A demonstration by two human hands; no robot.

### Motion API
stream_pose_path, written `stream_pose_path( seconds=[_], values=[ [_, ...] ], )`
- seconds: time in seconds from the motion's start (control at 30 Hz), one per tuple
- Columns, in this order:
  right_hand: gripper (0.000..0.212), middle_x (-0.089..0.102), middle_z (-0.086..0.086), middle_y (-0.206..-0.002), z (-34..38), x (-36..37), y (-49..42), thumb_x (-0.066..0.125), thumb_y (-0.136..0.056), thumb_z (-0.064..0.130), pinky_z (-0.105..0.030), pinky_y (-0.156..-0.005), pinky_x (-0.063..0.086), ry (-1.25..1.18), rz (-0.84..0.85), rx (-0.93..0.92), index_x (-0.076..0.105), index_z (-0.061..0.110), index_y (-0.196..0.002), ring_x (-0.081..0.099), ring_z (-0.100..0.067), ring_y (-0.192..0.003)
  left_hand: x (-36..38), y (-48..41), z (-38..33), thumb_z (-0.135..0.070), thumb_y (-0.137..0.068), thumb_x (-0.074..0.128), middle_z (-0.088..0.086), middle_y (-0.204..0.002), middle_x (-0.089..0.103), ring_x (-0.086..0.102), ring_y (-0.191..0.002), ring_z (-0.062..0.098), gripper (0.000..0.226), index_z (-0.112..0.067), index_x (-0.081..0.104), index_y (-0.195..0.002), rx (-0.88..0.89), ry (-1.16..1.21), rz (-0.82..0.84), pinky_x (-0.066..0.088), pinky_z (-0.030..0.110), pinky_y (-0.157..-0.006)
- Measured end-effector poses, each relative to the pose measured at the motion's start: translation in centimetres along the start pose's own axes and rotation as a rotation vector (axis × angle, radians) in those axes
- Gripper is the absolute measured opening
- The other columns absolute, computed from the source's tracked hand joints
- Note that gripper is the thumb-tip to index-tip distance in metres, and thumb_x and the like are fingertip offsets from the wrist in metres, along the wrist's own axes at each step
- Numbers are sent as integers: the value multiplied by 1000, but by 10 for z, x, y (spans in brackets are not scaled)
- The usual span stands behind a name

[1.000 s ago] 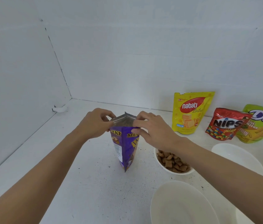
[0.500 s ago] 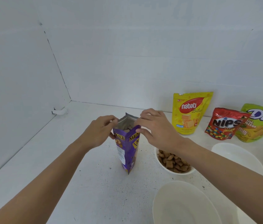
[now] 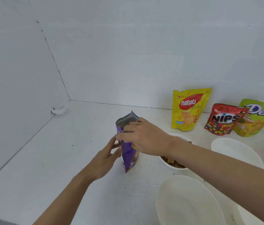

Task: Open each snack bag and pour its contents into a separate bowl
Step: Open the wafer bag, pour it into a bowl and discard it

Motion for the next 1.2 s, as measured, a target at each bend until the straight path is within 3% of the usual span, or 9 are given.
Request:
stream_pose_path(
  seconds=[0.2, 0.33, 0.43, 0.6, 0.7, 0.77, 0.93, 1.07, 1.2],
  values=[
    [13, 66, 2, -95, -3, -8, -13, 55, -96, 13, -40, -72, 50, -186, -67, 159, 59, 18, -107, 58, -20, -87, 8, 12, 4, -46, -101, 39, -34, -131, 59, 59, -123, -4, 45, -57, 29, -144, 79, 130, -40, 49, 24, -105],
    [15, 68, 5, -99, -2, -13, -18, 59, -94, 13, -40, -90, 41, -233, -166, 230, 63, 19, -106, 51, -15, -106, 11, 12, 1, -31, -109, 38, -6, -144, 58, 60, -128, 20, 46, -32, 35, -154, 172, 129, -57, 48, 37, -107],
    [17, 70, 9, -100, 2, -21, -24, 63, -90, 15, -42, -99, 29, -133, -259, 226, 66, 23, -105, 46, -14, -120, 10, 10, -1, -27, -109, 36, -7, -138, 63, 61, -126, 16, 44, -26, 39, -153, 195, 142, -141, 50, 38, -106],
    [16, 70, 8, -109, -2, -36, -30, 61, -93, 16, -46, -114, 20, -249, -292, 301, 66, 23, -107, 48, -12, -131, 10, 8, -1, -23, -106, 43, -8, -133, 65, 63, -124, 18, 43, -32, 42, -148, 235, 197, -250, 55, 39, -101],
    [20, 70, 10, -100, -6, -52, -32, 64, -90, 14, -44, -106, 35, -336, -381, 363, 64, 22, -109, 58, -13, -107, 10, 12, 1, -24, -104, 47, -12, -141, 59, 60, -128, 18, 49, -52, 41, -144, 280, 235, -299, 54, 48, -99],
    [21, 66, 13, -88, -9, -63, -31, 64, -89, 13, -42, -94, 43, -367, -432, 397, 63, 22, -108, 57, -12, -91, 11, 17, -7, -22, -103, 48, -18, -143, 55, 58, -130, 17, 54, -58, 40, -142, 330, 263, -310, 56, 45, -96],
    [14, 72, 14, -93, -11, -86, -25, 62, -90, 15, -38, -90, 45, -400, -469, 426, 71, 23, -97, 57, -9, -95, 16, 24, -19, -19, -104, 49, -24, -122, 59, 63, -115, 10, 37, -51, 54, -122, 421, 209, -414, 58, 26, -79],
    [14, 65, 21, -87, -6, -100, -13, 64, -90, 18, -45, -95, 43, -456, -483, 461, 74, 27, -95, 53, -9, -103, 24, 31, -24, -13, -104, 50, -9, -113, 62, 62, -104, 10, 18, -25, 56, -116, 445, 243, -477, 54, 20, -73],
    [13, 66, 20, -89, 1, -111, 1, 66, -91, 19, -51, -97, 43, -517, -515, 473, 75, 27, -95, 54, -12, -107, 40, 43, -34, -4, -102, 49, 7, -120, 61, 62, -109, 10, 23, -19, 58, -118, 417, 360, -508, 55, 21, -80]
  ],
)
Point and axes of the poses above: each hand's wrist, its own y-axis away from the middle knuckle, its own x-axis out of the palm, z = x × y, the point moved 3 cm from there along -y, towards the middle knuckle
